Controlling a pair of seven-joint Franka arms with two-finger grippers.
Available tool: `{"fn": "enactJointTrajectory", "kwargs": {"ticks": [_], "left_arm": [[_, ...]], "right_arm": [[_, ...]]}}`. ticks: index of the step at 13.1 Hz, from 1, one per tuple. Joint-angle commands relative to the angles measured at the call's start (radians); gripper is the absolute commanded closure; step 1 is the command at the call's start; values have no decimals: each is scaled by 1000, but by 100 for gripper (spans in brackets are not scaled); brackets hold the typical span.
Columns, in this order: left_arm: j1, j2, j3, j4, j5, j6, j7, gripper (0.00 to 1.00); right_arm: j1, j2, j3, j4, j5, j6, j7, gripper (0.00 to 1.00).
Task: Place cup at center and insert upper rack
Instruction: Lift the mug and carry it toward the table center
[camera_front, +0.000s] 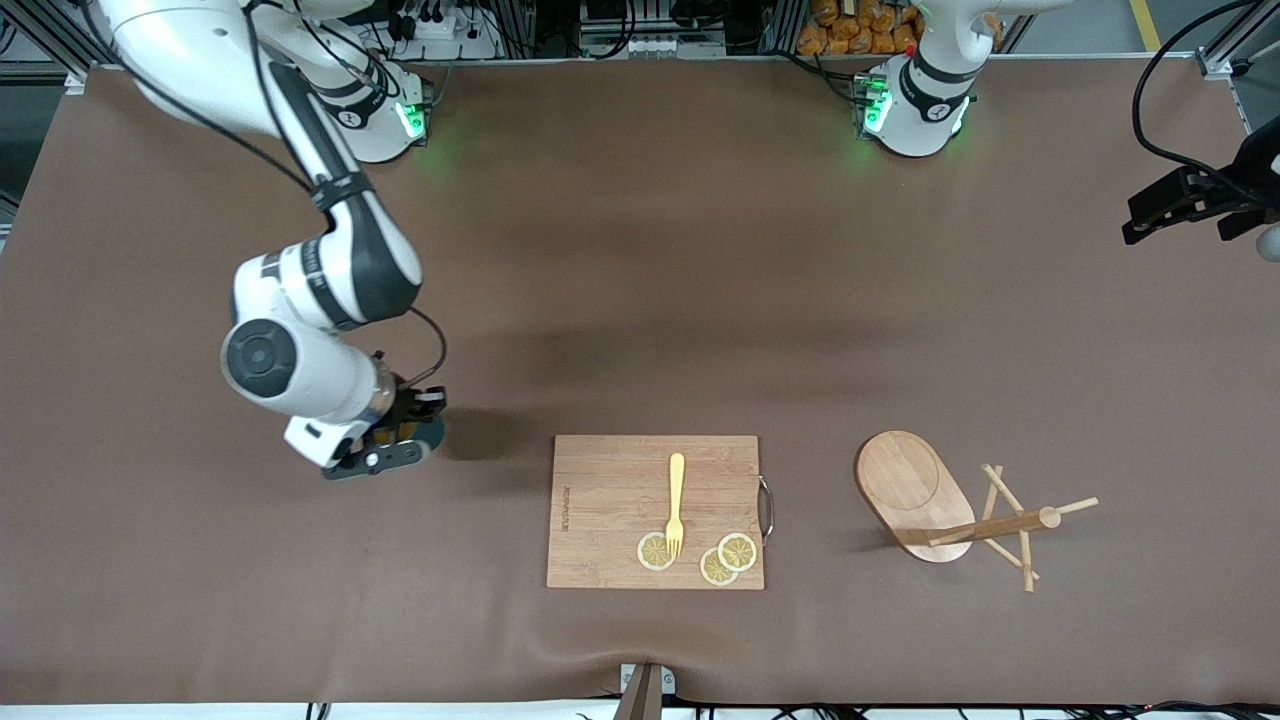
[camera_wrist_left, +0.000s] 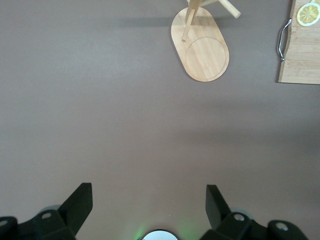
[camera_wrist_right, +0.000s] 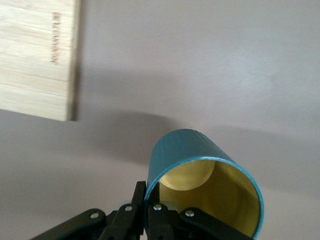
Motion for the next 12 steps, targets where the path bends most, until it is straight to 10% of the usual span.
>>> {"fn": "enactJointTrajectory", "kwargs": {"ticks": [1, 12], "left_arm": [[7, -11, -1, 0, -8, -13, 10, 0], [39, 1, -1, -13, -3, -13, 8, 0]], "right_arm": [[87, -31, -5, -11, 13, -15, 150, 100], [470, -21, -5, -8, 43, -4, 635, 100]]}}
